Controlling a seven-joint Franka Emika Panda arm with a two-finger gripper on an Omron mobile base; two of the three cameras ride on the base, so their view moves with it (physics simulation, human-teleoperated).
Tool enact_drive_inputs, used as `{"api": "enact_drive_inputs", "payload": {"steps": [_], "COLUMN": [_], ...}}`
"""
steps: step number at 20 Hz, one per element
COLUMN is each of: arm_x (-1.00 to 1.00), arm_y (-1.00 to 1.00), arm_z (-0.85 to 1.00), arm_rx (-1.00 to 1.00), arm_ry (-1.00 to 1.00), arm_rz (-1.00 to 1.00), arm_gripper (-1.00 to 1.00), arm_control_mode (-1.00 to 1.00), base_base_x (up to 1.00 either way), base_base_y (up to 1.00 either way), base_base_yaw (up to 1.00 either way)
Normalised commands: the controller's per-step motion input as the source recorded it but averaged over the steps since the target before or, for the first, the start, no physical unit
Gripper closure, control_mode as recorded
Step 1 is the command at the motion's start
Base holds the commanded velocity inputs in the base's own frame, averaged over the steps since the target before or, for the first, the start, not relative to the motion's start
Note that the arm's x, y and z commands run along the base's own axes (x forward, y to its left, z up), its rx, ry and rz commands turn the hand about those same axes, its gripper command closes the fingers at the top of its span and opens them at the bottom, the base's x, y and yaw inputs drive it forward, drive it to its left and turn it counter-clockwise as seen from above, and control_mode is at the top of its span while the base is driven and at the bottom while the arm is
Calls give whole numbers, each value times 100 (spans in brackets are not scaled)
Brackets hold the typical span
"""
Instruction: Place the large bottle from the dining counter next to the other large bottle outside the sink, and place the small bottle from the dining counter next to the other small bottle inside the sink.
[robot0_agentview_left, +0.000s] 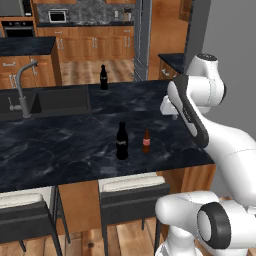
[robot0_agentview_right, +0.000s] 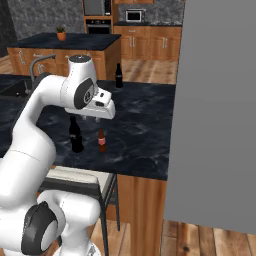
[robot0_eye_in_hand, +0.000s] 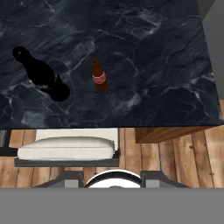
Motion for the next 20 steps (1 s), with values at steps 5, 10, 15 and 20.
{"api": "enact_drive_inputs", "payload": {"steps": [5, 10, 15, 20], "arm_x": [-3, -11, -13, -8], "arm_y": [8, 20, 29, 32], "arm_z": [0, 0, -4, -11], "arm_rx": [0, 0, 0, 0], "arm_ry": [-2, -8, -10, -8], "arm_rz": [0, 0, 0, 0], "arm_gripper": [-100, -100, -100, -100], "arm_control_mode": [-100, -100, -100, -100], "base_base_x": [0, 0, 0, 0], "base_base_y": [0, 0, 0, 0], "base_base_yaw": [0, 0, 0, 0]}}
